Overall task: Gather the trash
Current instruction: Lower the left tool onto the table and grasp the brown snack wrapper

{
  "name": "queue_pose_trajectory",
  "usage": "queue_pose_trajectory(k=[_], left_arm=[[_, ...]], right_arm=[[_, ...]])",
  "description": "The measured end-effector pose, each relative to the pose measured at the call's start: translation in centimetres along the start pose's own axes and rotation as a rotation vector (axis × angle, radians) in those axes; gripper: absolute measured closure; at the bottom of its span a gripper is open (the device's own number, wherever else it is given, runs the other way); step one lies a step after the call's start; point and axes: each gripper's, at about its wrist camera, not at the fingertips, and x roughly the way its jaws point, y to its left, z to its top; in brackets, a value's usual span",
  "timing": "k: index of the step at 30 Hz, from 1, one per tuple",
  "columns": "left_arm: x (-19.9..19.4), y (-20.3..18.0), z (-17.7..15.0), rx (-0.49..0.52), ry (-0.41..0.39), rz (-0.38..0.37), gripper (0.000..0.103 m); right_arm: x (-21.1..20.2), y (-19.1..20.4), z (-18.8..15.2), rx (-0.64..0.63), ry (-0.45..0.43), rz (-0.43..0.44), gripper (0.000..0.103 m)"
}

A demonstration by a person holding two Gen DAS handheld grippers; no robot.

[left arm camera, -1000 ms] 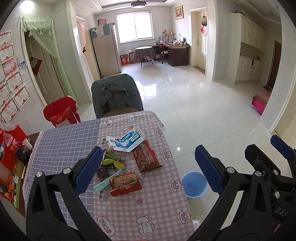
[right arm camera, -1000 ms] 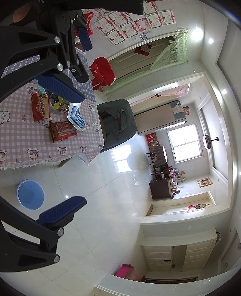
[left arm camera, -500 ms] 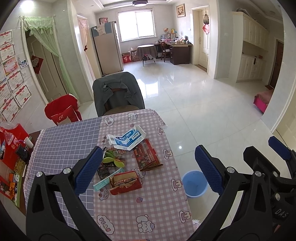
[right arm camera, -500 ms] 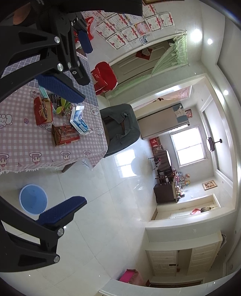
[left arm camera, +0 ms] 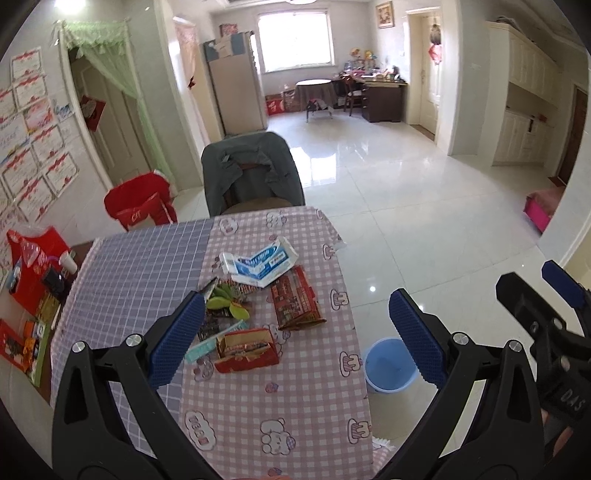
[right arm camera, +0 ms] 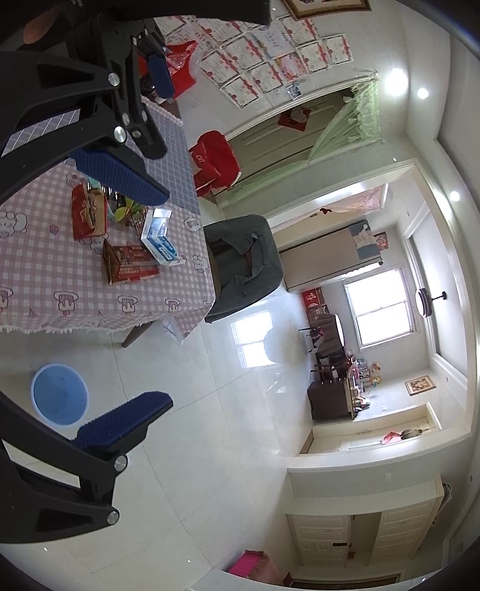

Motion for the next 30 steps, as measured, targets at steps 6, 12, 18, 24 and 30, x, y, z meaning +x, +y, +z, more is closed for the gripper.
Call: queue_pose_trajectory(k=[6,12,18,24,30], left_arm=[[1.7,1.7,-0.4,-0.04,0.048,0.025,0.005],[5.9,5.6,-0.7,-0.089,0.122,-0.007,0.005],[10.7,10.2,-3.2,-0.136,0.225,-0.03,0.005],[15.6,15.7,-5.8,-0.247,0.325,-0.068,0.005],[19.5,19.6,-7.9,-0.303,0.36,-0.078,0.006]], right_arm=[[2.4,0.8,0.0,-0.011,0.04,0.019,0.004],[6.5,3.3,-1.3,-0.013,0.106,0.005,0.004],[12.2,6.3,-4.0,-0.027,0.213,0.004,0.004],[18.4,9.6,-7.0,-0.059,0.325,-0.005,0.004],[24.1,10.5,-9.6,-0.025,0.424,-0.023,0.004]])
